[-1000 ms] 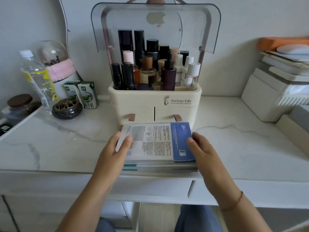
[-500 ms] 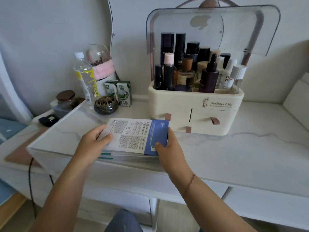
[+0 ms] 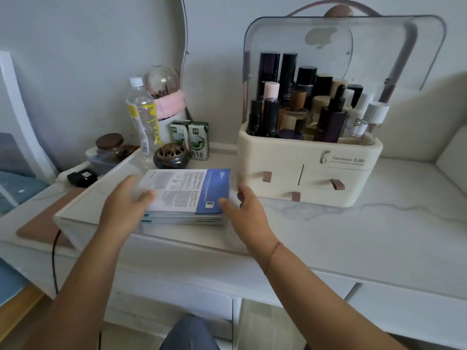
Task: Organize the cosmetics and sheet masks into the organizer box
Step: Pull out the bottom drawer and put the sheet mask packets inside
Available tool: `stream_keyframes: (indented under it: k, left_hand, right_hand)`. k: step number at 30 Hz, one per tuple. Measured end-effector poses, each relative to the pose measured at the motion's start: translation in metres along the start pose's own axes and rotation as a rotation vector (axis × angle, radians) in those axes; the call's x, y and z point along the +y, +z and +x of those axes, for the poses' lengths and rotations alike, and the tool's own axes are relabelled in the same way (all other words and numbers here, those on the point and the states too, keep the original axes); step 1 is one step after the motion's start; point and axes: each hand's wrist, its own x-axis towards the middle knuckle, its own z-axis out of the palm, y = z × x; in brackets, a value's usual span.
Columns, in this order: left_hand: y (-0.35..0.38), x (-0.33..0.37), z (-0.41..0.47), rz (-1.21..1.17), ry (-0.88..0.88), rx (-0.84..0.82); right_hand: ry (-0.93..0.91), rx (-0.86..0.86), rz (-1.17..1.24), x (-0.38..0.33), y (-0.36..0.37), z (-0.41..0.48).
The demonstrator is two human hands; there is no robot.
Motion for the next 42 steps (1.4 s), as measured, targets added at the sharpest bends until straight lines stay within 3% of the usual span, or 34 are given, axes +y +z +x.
stream_keyframes:
  k: [1, 3, 5, 7, 10, 18, 29, 35, 37, 39, 42]
  left_hand:
    - [0.002, 0.008, -0.01, 0.062, 0.098, 0.109]
    - [0.014, 0.032, -0.039, -0.011, 0.282, 0.236]
    - [0.037, 0.062, -0.068, -0.119, 0.448, 0.138]
    - [0.064, 0.09, -0.087, -0.134, 0.57, -0.046]
    - [0.095, 0.118, -0.088, -0.056, 0.666, -0.141]
    - [0.116, 0.138, -0.061, 0.109, 0.808, -0.051]
    - [0.097, 0.116, -0.084, 0.07, 0.704, -0.342]
    - [0.088, 0.106, -0.102, 0.122, 0.664, -0.357]
    - [0.078, 0.103, -0.103, 0.045, 0.651, -0.337]
    - [0.062, 0.092, -0.099, -0.077, 0.58, -0.25]
    - [0.03, 0.062, -0.075, -0.202, 0.325, 0.055]
  right_hand:
    - [0.014, 0.065, 0.03, 0.006, -0.012, -0.005]
    - [0.089, 0.191, 0.317, 0.016, -0.044, -0.013]
    - [0.206, 0.235, 0.691, 0.02, -0.078, -0.018]
    - [0.309, 0.24, 0.835, 0.021, -0.102, -0.015]
    - [0.363, 0.186, 0.782, 0.018, -0.115, -0.002]
    - [0.311, 0.125, 0.626, 0.019, -0.119, 0.005]
    - [0.241, 0.092, 0.464, 0.023, -0.117, -0.082]
    - [0.24, 0.085, 0.418, 0.021, -0.11, -0.093]
    - [0.271, 0.036, 0.346, 0.018, -0.113, -0.094]
    - [0.304, -0.091, 0.121, 0.013, -0.121, -0.101]
    - [0.168, -0.132, -0.144, -0.009, -0.126, -0.107]
